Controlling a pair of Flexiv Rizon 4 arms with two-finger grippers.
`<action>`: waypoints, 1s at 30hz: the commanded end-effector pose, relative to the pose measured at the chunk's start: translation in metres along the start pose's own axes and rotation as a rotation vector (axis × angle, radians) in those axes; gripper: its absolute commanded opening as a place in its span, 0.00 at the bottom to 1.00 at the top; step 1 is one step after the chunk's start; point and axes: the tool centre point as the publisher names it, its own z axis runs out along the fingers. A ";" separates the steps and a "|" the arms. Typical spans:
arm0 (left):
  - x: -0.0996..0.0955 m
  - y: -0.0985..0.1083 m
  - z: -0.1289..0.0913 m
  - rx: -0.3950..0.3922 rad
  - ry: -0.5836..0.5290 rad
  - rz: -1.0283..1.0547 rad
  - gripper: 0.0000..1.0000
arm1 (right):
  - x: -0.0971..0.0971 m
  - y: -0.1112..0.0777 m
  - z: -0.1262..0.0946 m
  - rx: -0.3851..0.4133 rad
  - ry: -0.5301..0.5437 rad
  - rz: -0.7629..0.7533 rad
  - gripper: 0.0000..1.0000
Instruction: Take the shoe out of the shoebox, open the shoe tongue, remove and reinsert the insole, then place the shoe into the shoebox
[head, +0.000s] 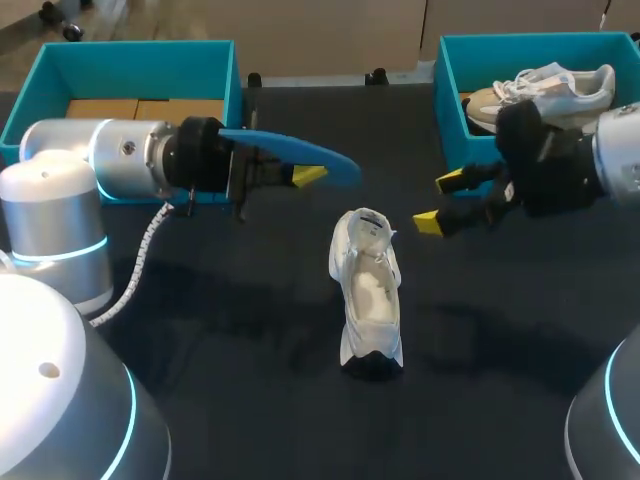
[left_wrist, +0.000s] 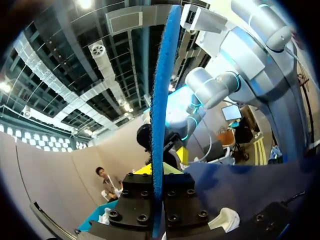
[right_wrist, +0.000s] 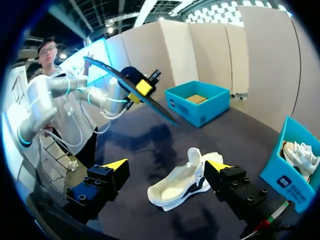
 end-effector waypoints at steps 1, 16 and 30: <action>0.004 -0.001 0.004 0.029 0.000 -0.011 0.00 | -0.001 0.006 0.001 0.034 -0.013 0.011 1.00; 0.005 -0.001 0.003 0.027 0.002 -0.026 0.00 | -0.004 -0.002 -0.003 0.139 -0.045 -0.138 1.00; 0.025 -0.017 0.011 -0.071 -0.049 -0.116 0.00 | -0.011 -0.011 -0.007 0.295 -0.063 -0.437 1.00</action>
